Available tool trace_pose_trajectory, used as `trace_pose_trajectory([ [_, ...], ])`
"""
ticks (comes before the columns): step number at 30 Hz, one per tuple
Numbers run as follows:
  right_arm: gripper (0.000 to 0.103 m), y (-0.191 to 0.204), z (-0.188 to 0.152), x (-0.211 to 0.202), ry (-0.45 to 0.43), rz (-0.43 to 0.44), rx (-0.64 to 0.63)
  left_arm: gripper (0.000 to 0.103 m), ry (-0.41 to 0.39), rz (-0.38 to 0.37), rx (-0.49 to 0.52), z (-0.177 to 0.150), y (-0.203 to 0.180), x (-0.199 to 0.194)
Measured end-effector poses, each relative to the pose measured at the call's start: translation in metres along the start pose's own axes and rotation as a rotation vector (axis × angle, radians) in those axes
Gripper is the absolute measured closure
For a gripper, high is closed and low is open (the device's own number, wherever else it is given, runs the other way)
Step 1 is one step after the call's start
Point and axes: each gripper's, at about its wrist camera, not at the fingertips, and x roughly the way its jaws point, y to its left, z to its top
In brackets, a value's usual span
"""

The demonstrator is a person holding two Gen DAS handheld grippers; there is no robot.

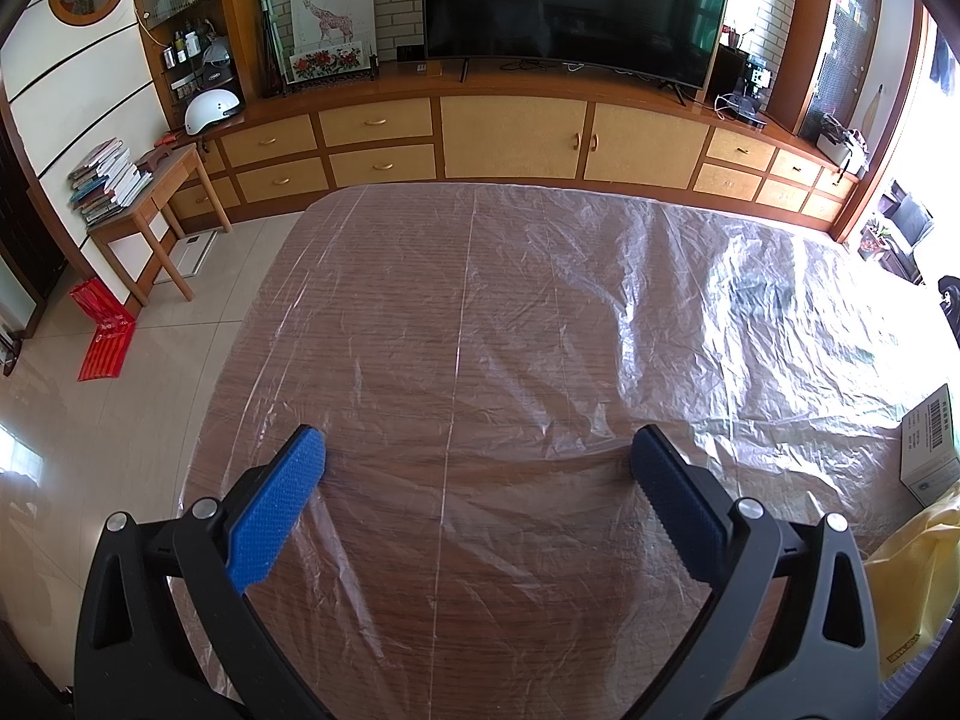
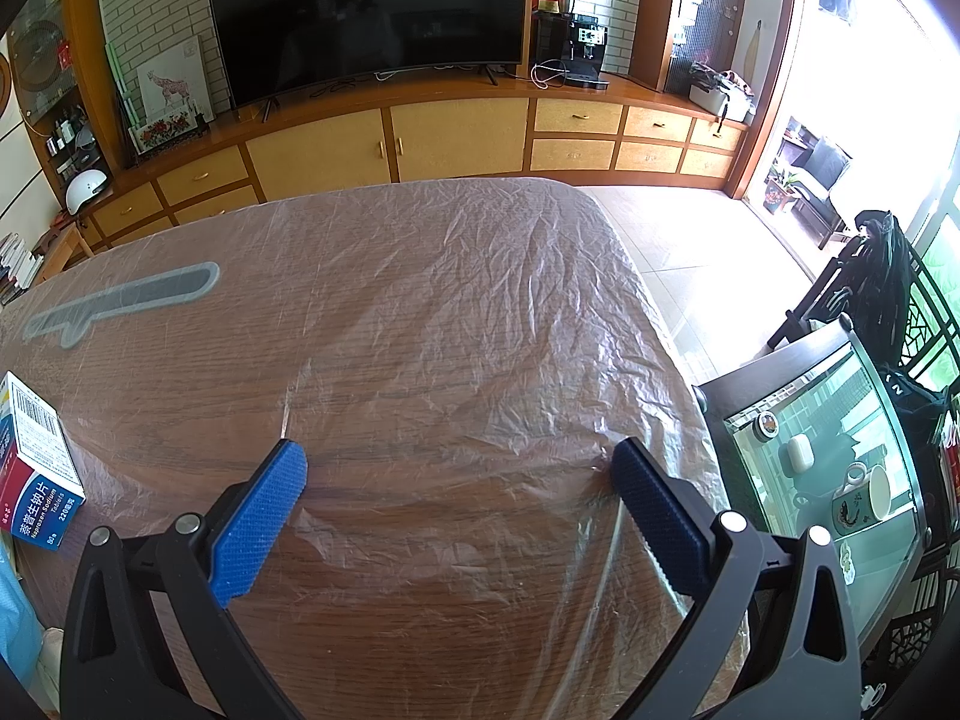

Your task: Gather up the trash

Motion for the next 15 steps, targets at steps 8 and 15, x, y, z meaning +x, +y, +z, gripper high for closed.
trace_pose_trajectory([
  [8, 0.004, 0.0, 0.0, 0.0, 0.0, 0.0, 0.0, 0.001, 0.0, 0.0, 0.0, 0.0002, -0.001, 0.0008],
  [15, 0.004, 0.0001, -0.0001, 0.0, 0.0, 0.0, 0.0, 0.001, 0.0, 0.001, 0.0, 0.0006, -0.0017, 0.0012],
])
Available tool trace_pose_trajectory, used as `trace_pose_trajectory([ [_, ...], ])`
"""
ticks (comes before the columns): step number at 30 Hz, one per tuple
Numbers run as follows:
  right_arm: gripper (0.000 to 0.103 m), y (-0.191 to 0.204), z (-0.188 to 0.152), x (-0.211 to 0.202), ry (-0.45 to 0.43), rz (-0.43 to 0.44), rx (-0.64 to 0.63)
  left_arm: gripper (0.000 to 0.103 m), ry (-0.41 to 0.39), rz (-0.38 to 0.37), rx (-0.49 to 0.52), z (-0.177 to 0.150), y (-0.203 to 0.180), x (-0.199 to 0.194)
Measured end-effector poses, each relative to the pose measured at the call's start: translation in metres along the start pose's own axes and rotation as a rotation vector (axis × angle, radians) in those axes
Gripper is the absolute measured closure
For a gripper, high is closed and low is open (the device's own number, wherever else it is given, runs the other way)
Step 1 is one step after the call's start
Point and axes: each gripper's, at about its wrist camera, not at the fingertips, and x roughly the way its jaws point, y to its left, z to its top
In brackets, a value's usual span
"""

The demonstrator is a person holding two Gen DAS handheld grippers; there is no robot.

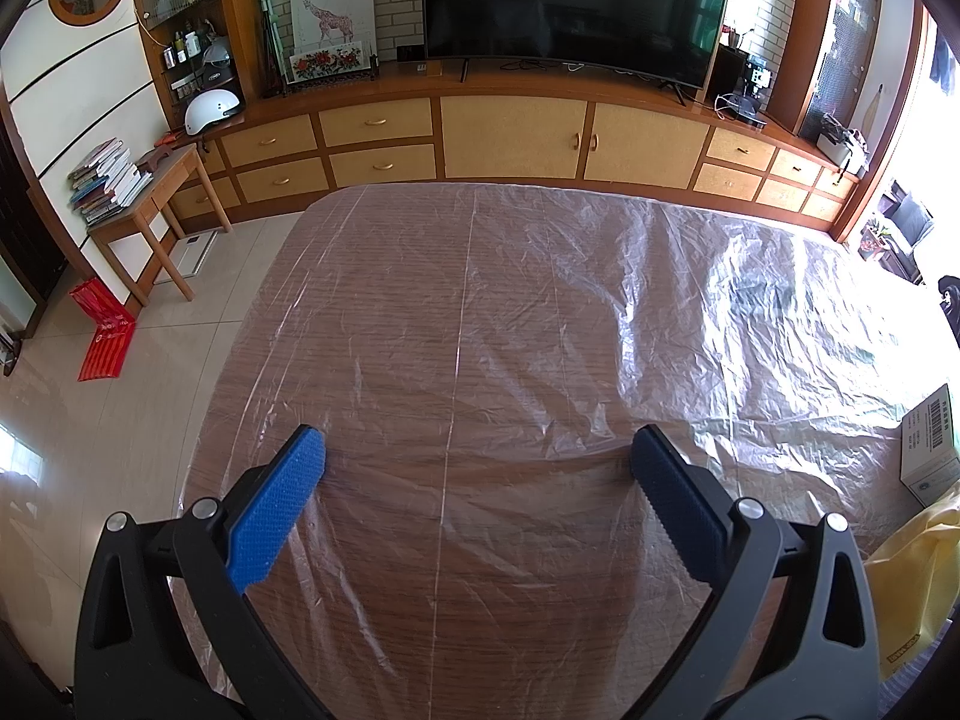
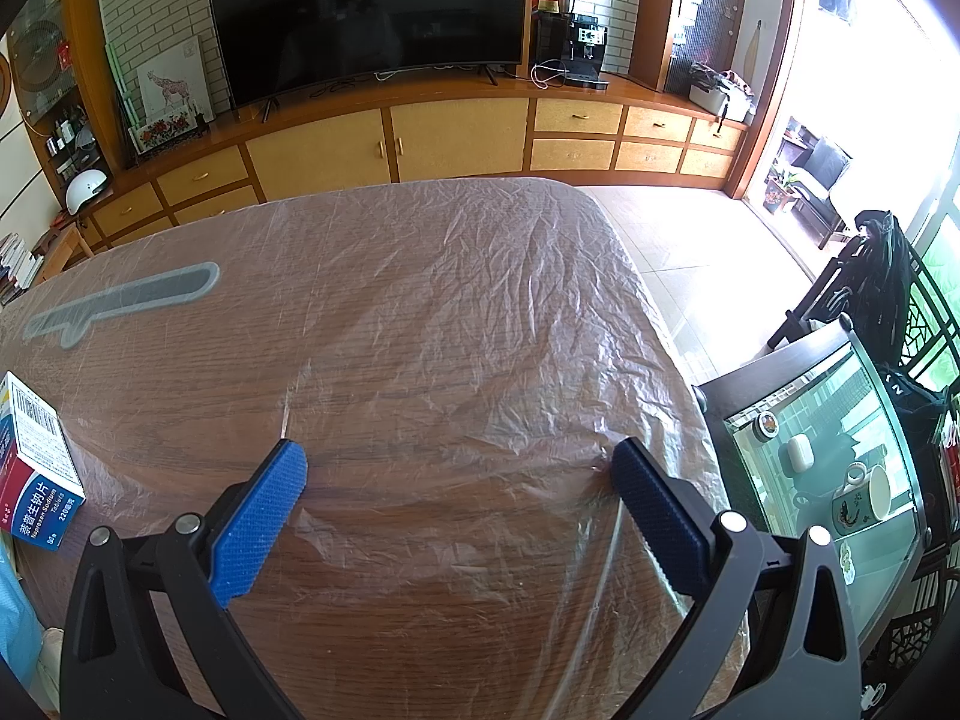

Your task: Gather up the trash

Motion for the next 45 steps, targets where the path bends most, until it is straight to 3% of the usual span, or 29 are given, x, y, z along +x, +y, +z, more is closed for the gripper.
trace_pose_trajectory([
  [23, 0.004, -0.001, 0.001, 0.001, 0.0, -0.001, -0.001, 0.001, 0.0, 0.001, 0.0, -0.001, -0.003, 0.002],
  [26, 0.004, -0.003, 0.005, 0.002, 0.054, -0.007, 0.021, 0.002, 0.033, -0.008, -0.008, 0.0, -0.003, 0.003],
  [28, 0.005, -0.005, 0.006, -0.01, 0.057, 0.008, 0.052, 0.002, 0.032, -0.063, -0.065, -0.002, 0.002, -0.007],
  [32, 0.007, 0.006, 0.008, -0.066, -0.055, 0.082, 0.066, 0.002, 0.005, -0.191, -0.111, -0.015, 0.004, -0.049],
  [37, 0.007, 0.043, -0.014, -0.133, -0.132, 0.164, 0.008, 0.002, -0.039, -0.22, -0.014, -0.044, -0.024, -0.098],
  [41, 0.007, 0.073, -0.036, -0.163, -0.127, 0.26, -0.046, 0.002, -0.055, -0.266, 0.048, -0.07, -0.043, -0.128],
  [45, 0.007, 0.097, -0.065, -0.175, -0.085, 0.296, -0.142, 0.002, -0.06, -0.339, 0.161, -0.098, -0.065, -0.159],
])
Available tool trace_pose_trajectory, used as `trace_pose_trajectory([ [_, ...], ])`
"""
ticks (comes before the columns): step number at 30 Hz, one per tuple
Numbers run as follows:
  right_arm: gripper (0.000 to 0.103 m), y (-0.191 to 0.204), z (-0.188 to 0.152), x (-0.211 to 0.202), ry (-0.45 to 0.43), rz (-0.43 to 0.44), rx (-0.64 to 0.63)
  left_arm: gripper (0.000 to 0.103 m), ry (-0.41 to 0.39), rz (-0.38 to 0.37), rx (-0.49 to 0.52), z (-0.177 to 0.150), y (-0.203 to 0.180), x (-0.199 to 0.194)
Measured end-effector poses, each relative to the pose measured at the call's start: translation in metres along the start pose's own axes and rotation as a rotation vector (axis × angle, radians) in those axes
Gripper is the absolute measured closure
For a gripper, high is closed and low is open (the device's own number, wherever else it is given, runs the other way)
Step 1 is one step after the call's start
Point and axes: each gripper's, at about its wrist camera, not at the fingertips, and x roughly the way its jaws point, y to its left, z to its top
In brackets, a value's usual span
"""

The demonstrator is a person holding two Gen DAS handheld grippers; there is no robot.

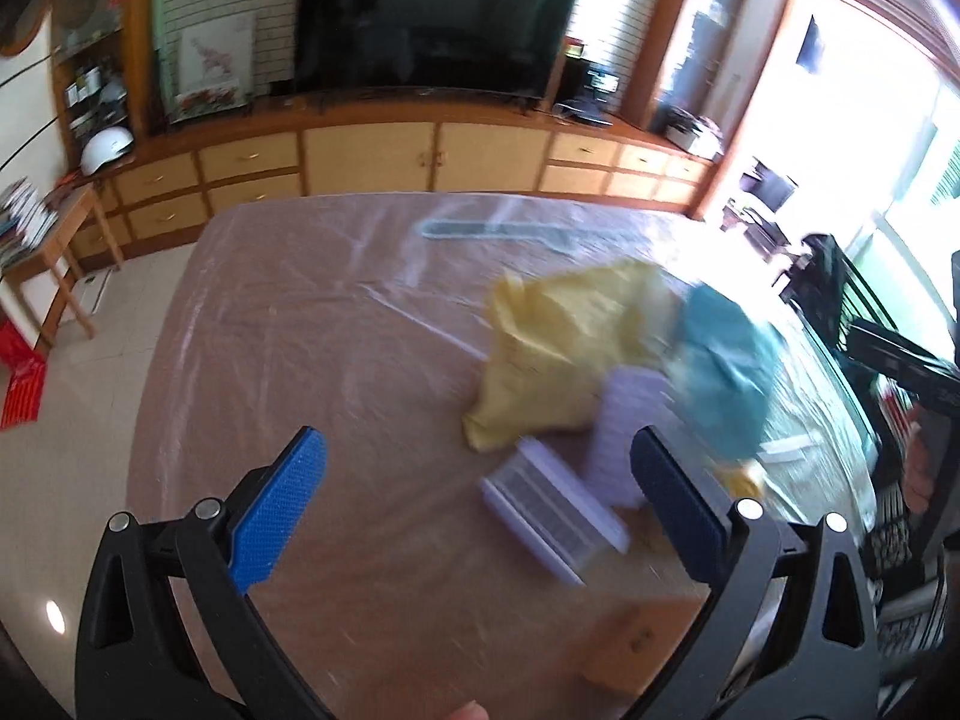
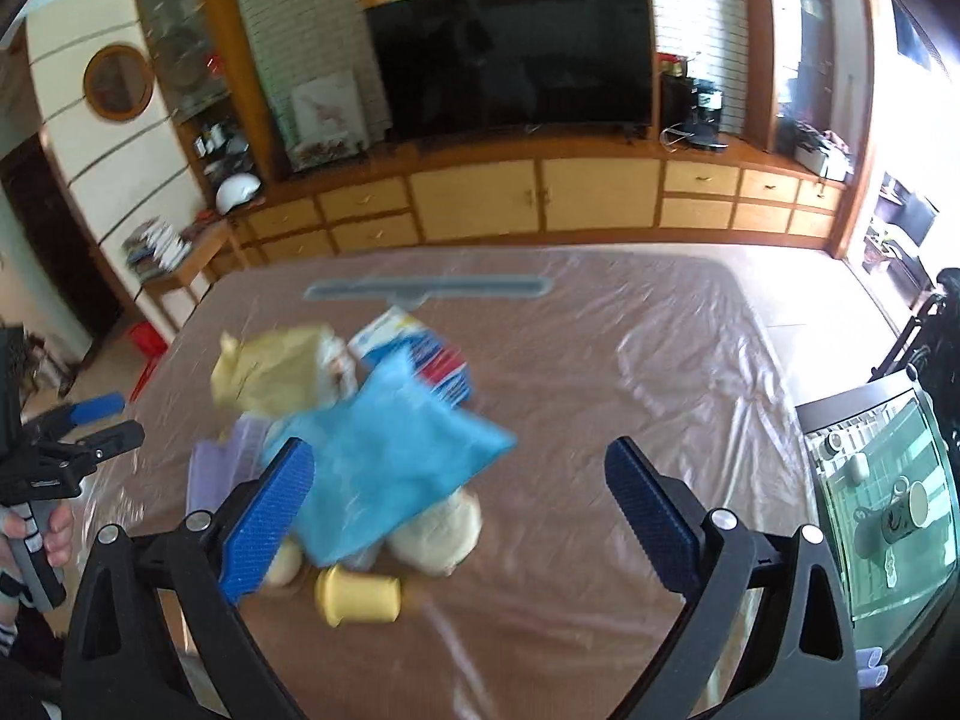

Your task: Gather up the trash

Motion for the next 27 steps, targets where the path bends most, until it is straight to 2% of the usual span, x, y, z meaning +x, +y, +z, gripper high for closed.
trace_pose_trajectory([
  [4, 0.007, 0.026, -0.024, 0.002, 0.054, 0.008, -0.037, 0.002, 0.019, -0.095, 0.105, -0.024, -0.039, -0.019],
  [9, 0.007, 0.036, -0.051, 0.017, 0.114, 0.043, -0.017, 0.002, 0.083, -0.18, 0.236, -0.053, -0.069, -0.022],
  [13, 0.007, 0.042, -0.058, 0.033, 0.16, 0.064, -0.019, 0.002, 0.115, -0.202, 0.312, -0.068, -0.088, -0.018],
  [24, 0.009, 0.058, -0.073, 0.067, 0.229, 0.075, -0.025, 0.002, 0.183, -0.218, 0.332, -0.08, -0.09, 0.015],
  [27, 0.014, 0.061, -0.073, 0.071, 0.239, 0.066, -0.038, 0.012, 0.199, -0.221, 0.337, -0.082, -0.092, 0.022],
])
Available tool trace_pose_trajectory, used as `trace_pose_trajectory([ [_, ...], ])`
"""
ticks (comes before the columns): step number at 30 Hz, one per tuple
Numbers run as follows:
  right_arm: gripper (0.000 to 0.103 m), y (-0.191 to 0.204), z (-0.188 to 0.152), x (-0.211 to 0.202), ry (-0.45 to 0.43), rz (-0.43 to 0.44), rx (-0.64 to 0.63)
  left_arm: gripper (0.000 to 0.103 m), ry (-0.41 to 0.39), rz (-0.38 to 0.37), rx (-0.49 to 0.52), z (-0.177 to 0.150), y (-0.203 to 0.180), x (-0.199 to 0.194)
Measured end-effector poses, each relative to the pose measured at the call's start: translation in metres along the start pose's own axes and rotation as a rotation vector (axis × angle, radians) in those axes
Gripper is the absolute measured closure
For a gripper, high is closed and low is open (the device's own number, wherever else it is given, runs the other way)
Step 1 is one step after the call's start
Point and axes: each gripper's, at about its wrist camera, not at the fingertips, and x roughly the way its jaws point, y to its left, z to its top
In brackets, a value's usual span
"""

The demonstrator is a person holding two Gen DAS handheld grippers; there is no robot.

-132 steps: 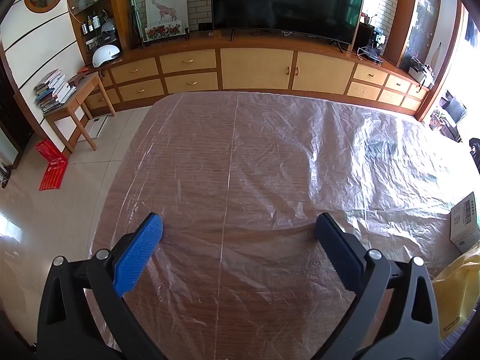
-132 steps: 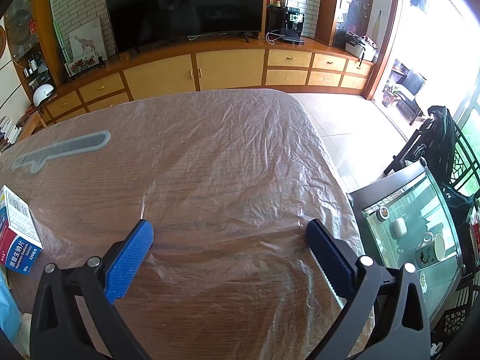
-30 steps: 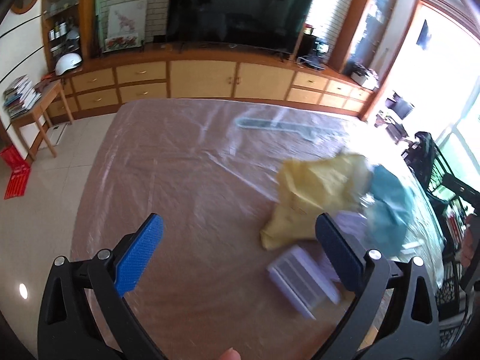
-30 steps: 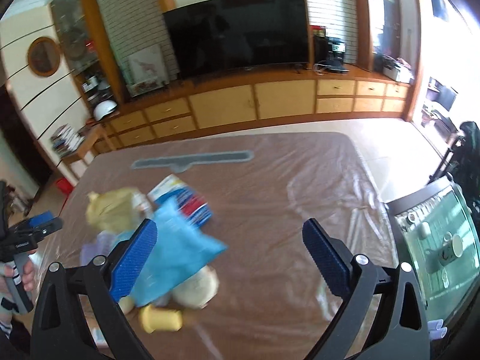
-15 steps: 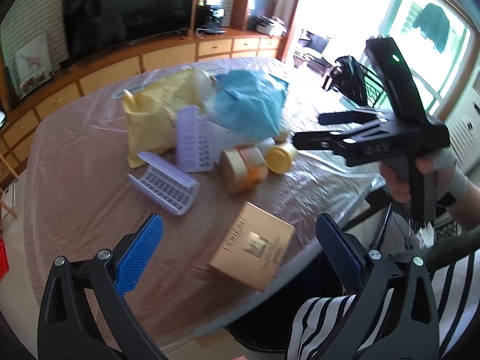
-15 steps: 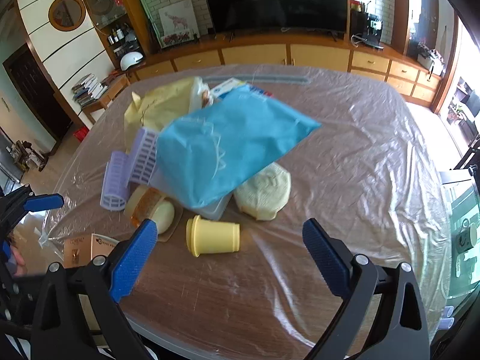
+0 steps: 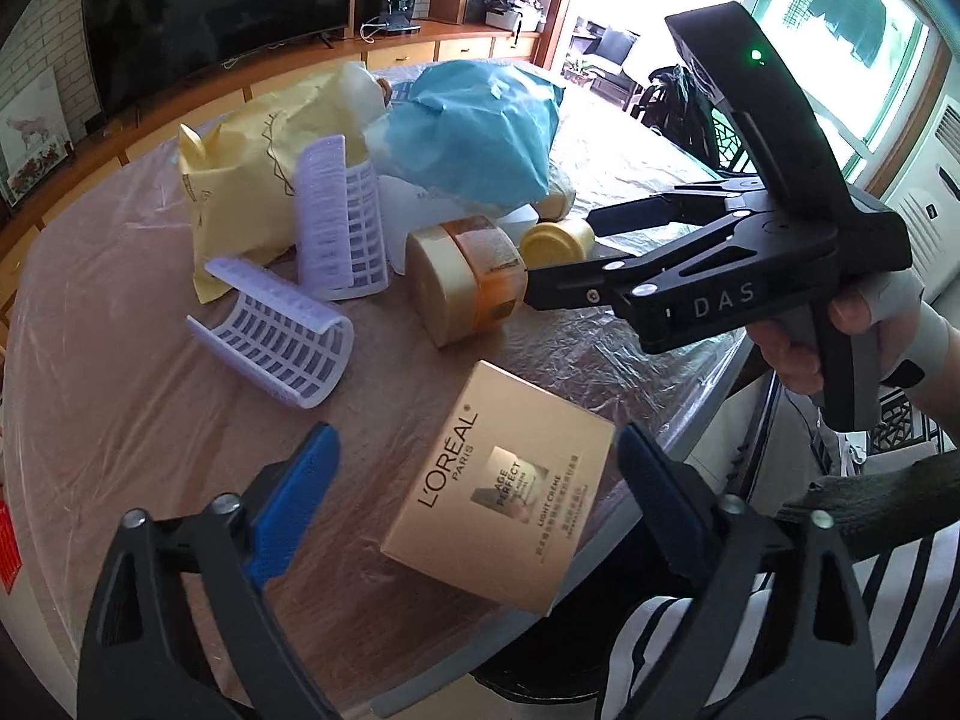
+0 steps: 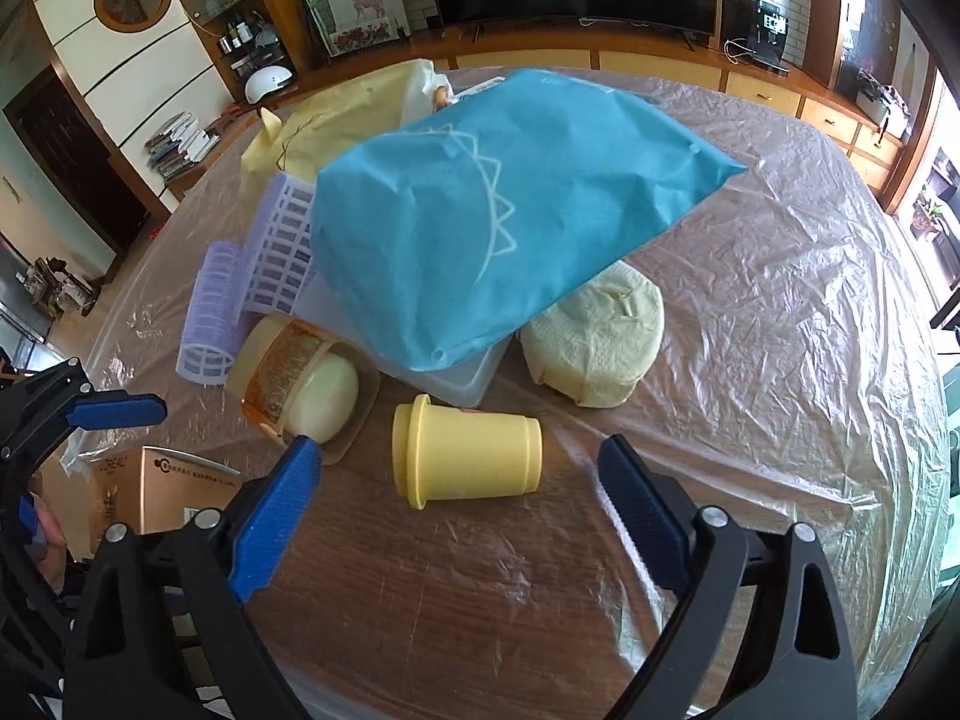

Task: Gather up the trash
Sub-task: 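Grasp the brown L'Oréal box with left tool while right grasps yellow cup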

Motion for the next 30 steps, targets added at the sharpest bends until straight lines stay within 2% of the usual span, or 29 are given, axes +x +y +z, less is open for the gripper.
trace_pose_trajectory([
  [4, 0.02, 0.007, -0.001, 0.003, -0.002, -0.012, -0.017, 0.029, 0.019, -0.029, -0.001, -0.003, 0.0, 0.006],
  [5, 0.024, 0.008, -0.001, 0.004, -0.003, -0.018, -0.02, 0.031, 0.022, -0.03, 0.0, -0.003, 0.0, 0.008],
  [7, 0.033, 0.008, 0.0, 0.003, -0.008, -0.035, -0.03, 0.042, 0.027, -0.028, 0.002, -0.005, -0.001, 0.01],
  [9, 0.046, 0.01, 0.0, 0.002, -0.011, -0.042, -0.032, 0.048, 0.023, -0.023, -0.006, -0.006, 0.0, 0.01],
  [12, 0.061, 0.007, 0.0, -0.001, -0.012, -0.023, -0.017, 0.049, 0.015, -0.024, -0.02, -0.008, 0.0, 0.009],
  [30, 0.061, -0.001, -0.011, -0.057, -0.109, 0.023, -0.013, 0.053, -0.092, 0.037, -0.181, 0.002, 0.01, -0.025],
])
